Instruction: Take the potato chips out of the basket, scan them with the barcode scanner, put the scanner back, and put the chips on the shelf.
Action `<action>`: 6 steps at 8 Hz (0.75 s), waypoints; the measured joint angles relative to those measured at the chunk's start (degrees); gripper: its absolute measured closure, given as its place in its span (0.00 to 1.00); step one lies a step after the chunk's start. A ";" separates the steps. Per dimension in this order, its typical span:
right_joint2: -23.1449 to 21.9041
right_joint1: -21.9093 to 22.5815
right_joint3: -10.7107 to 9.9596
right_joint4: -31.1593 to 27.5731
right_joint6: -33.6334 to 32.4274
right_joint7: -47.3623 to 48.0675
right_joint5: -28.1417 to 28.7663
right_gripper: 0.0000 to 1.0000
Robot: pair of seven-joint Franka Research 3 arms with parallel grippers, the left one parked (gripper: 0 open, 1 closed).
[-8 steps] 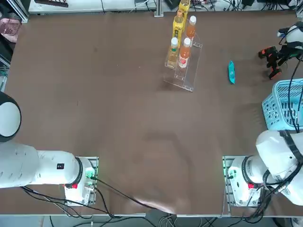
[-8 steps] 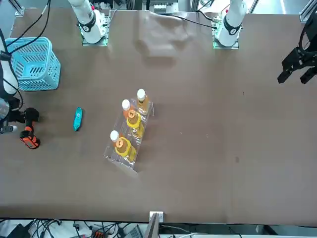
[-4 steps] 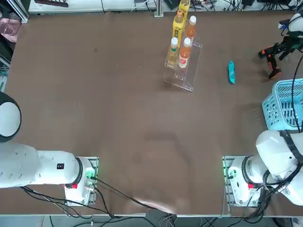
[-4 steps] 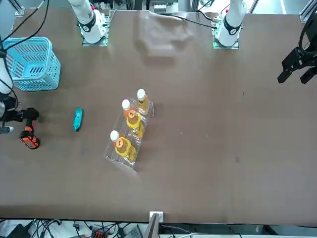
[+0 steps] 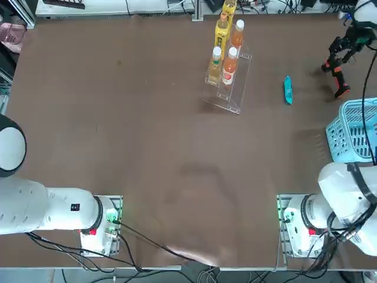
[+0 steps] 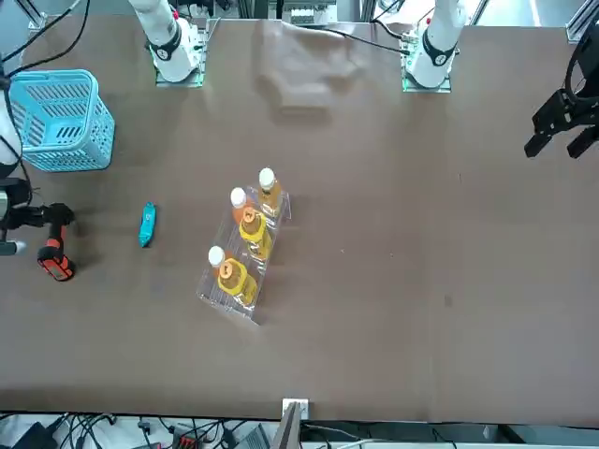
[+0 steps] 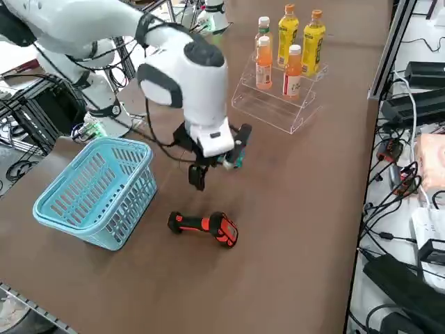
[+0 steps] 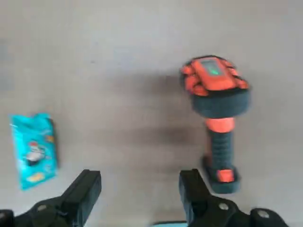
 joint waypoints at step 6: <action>0.39 15.80 0.51 -4.50 0.02 29.80 -9.38 0.00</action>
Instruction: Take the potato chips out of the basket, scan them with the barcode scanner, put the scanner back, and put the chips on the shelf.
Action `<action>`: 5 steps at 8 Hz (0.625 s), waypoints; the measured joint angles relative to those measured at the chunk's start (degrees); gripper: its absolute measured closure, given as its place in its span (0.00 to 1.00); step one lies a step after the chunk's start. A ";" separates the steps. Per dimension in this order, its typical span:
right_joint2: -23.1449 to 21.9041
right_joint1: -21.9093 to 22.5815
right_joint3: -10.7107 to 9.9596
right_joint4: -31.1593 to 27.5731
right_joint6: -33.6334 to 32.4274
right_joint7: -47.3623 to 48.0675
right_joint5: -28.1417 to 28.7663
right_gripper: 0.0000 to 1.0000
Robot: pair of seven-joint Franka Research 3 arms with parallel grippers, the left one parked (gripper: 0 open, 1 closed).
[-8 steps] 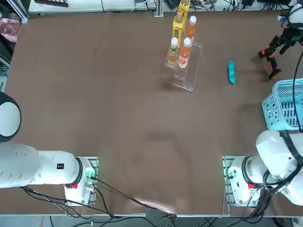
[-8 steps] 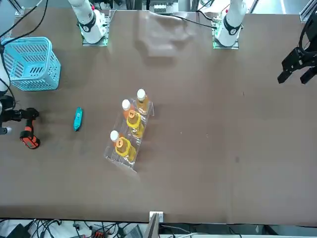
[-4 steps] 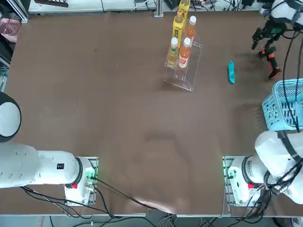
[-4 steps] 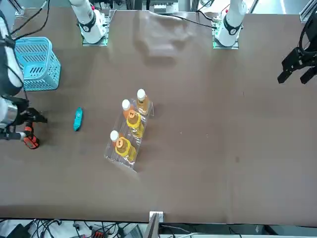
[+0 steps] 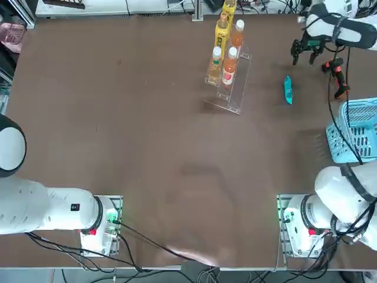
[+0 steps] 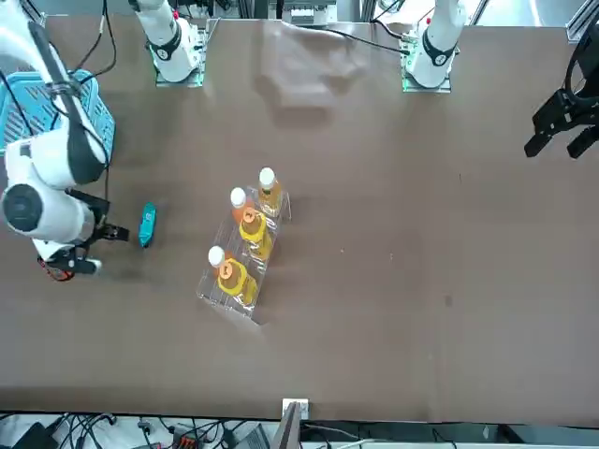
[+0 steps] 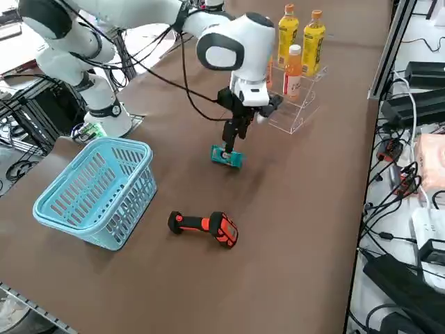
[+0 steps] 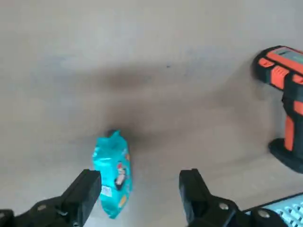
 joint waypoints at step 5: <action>2.36 7.40 -0.62 -0.64 -0.01 12.90 -6.91 0.00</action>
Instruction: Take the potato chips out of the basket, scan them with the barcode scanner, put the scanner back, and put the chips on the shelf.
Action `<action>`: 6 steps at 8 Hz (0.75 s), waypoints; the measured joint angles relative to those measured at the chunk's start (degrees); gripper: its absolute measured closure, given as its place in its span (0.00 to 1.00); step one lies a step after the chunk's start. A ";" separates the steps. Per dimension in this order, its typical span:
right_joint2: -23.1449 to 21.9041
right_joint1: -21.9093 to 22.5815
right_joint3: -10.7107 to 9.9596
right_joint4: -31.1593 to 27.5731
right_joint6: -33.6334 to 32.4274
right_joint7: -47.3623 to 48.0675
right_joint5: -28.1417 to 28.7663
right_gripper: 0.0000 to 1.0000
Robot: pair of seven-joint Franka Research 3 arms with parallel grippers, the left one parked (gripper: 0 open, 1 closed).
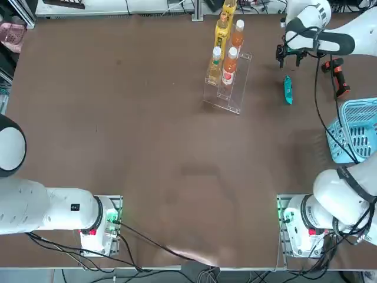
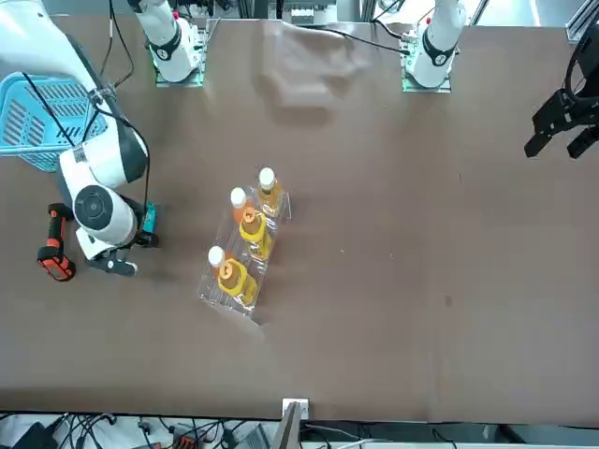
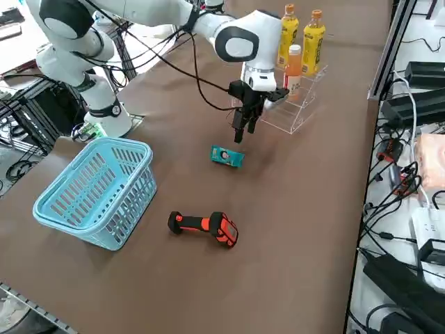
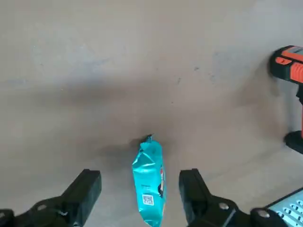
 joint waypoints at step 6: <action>-0.20 1.56 -1.23 0.43 0.31 -0.01 -0.01 0.00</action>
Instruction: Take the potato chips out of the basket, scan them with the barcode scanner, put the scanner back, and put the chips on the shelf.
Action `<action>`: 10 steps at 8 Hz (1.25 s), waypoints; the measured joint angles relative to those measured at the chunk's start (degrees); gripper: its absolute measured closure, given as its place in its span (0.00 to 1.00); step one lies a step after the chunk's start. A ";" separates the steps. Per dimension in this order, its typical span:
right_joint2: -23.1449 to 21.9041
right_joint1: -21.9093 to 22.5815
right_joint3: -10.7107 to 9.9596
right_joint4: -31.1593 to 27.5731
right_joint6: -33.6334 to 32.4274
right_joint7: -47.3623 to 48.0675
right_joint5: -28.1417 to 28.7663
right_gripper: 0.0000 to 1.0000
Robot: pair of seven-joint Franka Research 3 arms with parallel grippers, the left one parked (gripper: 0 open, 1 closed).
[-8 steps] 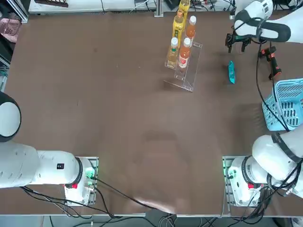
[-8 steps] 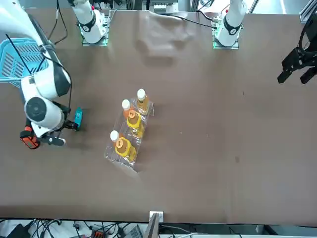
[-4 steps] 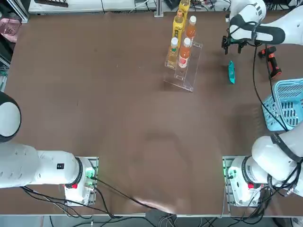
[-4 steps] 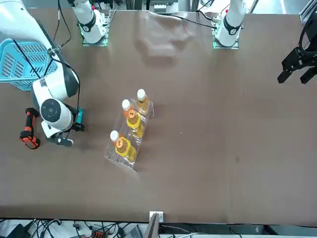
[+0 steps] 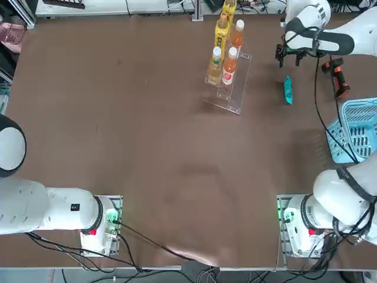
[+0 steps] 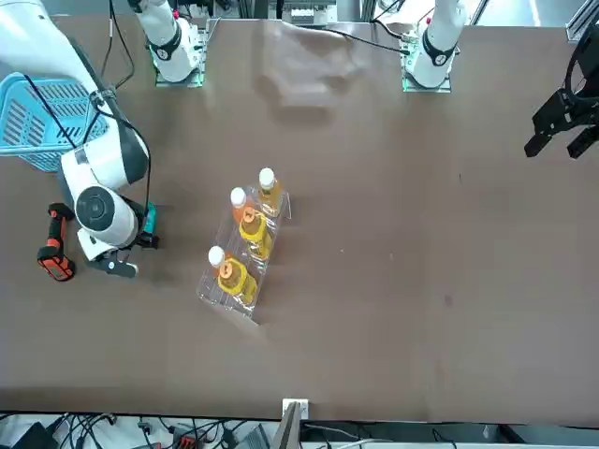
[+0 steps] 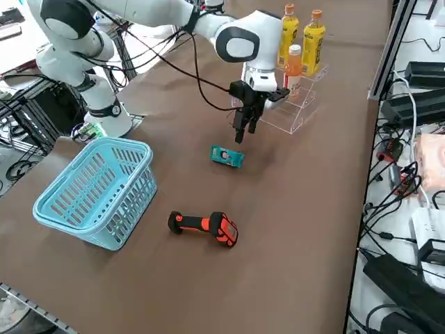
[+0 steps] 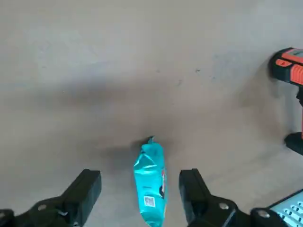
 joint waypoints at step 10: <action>-8.14 28.72 -34.77 -9.47 17.14 -0.89 11.73 0.00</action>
